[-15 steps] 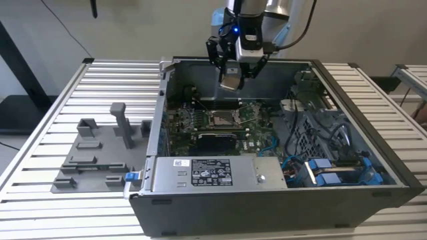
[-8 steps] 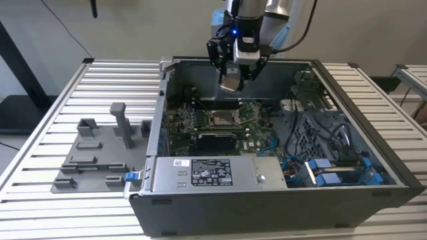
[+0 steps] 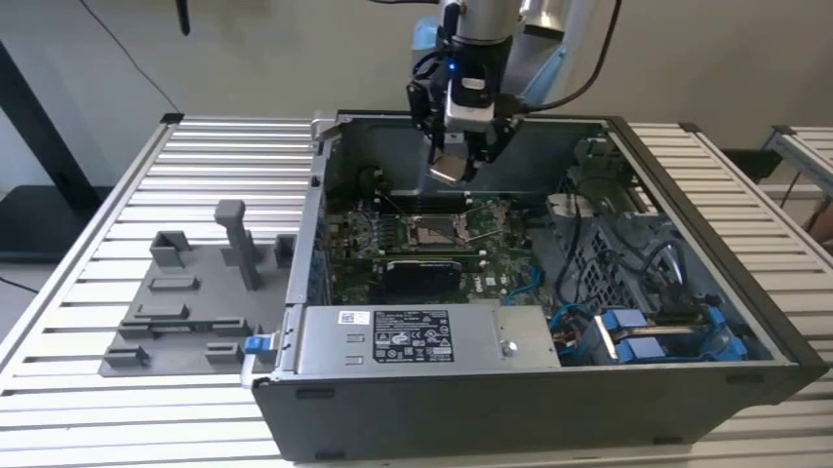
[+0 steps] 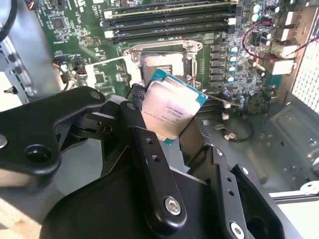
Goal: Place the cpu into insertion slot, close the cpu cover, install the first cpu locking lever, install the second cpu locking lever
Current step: 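Place the cpu into insertion slot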
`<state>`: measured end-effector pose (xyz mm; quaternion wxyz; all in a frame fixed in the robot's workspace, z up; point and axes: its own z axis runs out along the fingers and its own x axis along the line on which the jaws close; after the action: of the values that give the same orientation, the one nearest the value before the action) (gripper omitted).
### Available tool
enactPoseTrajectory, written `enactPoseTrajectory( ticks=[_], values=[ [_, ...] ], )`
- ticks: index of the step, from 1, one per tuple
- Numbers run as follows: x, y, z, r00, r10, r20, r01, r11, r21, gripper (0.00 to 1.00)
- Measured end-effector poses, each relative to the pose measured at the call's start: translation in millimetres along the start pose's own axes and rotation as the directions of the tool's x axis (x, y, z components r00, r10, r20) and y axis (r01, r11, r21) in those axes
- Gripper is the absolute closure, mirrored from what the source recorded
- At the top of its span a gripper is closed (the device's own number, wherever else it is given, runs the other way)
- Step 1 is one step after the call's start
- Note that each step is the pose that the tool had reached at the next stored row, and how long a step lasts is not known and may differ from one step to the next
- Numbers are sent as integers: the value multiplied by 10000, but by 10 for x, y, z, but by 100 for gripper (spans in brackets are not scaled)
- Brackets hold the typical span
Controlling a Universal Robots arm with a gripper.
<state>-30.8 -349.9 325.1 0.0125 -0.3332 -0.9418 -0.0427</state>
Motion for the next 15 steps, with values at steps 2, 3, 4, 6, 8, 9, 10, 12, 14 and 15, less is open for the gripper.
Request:
enactPoseTrajectory(
  ticks=[2,3,4,6,8,9,10,12,14,15],
  values=[
    [0,0,5,9997,251,17,-251,9997,-14,45],
    [0,0,8,9993,368,22,-368,9993,-19,45],
    [-1,0,11,9988,484,22,-484,9988,-19,45],
    [0,0,11,9978,660,-22,-660,9978,25,45],
    [0,0,13,9967,805,-112,-804,9967,110,45],
    [0,0,14,9960,872,-171,-869,9961,166,45],
    [0,1,16,9953,942,-214,-938,9954,210,45],
    [1,1,24,9937,1083,-302,-1074,9938,295,45],
    [1,0,30,9919,1221,-360,-1208,9920,356,45],
    [1,0,37,9904,1330,-364,-1317,9906,361,45]
  ],
)
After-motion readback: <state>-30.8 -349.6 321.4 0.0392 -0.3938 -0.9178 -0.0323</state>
